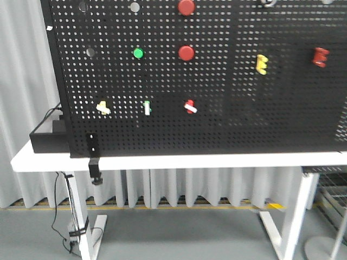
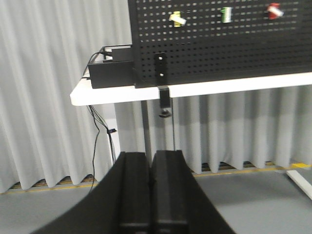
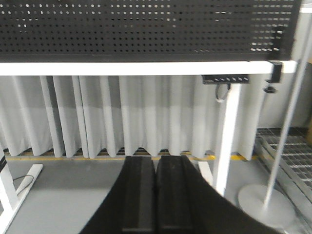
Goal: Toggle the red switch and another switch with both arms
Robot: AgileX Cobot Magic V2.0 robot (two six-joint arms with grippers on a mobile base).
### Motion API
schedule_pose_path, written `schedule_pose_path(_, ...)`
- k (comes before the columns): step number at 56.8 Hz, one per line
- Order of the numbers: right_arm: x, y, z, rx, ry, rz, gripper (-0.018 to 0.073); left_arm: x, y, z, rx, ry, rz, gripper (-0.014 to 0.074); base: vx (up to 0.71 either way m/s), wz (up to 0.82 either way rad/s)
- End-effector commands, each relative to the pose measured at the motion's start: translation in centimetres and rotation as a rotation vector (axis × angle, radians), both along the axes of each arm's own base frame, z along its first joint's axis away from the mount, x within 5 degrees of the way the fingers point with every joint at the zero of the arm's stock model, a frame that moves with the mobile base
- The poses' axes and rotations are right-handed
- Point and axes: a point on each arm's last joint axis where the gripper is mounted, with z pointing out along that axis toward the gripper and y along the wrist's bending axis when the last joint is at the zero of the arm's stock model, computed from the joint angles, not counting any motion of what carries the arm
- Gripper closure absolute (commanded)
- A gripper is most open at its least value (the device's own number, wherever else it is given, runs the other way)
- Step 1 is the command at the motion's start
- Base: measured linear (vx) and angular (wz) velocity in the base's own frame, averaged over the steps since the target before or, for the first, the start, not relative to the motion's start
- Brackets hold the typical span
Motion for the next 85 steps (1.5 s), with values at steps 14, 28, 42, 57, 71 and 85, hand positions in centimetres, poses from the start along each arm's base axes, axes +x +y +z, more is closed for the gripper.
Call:
schedule_pose_path(14, 0.08, 0.00, 0.56, -0.007, -0.077, 0.000, 0.0566, -0.01, -0.12, 0.23, -0.008, -0.076, -0.015, 0.0594, 0.43, 0.13)
schedule_pose_path(28, 0.08, 0.00, 0.56, -0.007, -0.077, 0.000, 0.0566, -0.01, -0.12, 0.23, -0.008, -0.076, -0.015, 0.0594, 0.43, 0.08)
schedule_pose_path(42, 0.09, 0.00, 0.55, -0.007, -0.076, 0.000, 0.0566, -0.01, -0.12, 0.23, -0.008, -0.076, -0.015, 0.0594, 0.34, -0.01)
schedule_pose_path(57, 0.08, 0.00, 0.56, -0.007, -0.077, 0.000, 0.0566, -0.01, -0.12, 0.23, -0.008, -0.076, -0.015, 0.0594, 0.20, -0.02)
schedule_pose_path(71, 0.08, 0.00, 0.56, -0.007, -0.077, 0.000, 0.0566, -0.01, -0.12, 0.23, -0.008, -0.076, -0.015, 0.0594, 0.09, -0.01)
schedule_pose_path(85, 0.08, 0.00, 0.56, -0.007, -0.077, 0.000, 0.0566, -0.01, -0.12, 0.23, -0.008, -0.076, -0.015, 0.0594, 0.03, -0.01)
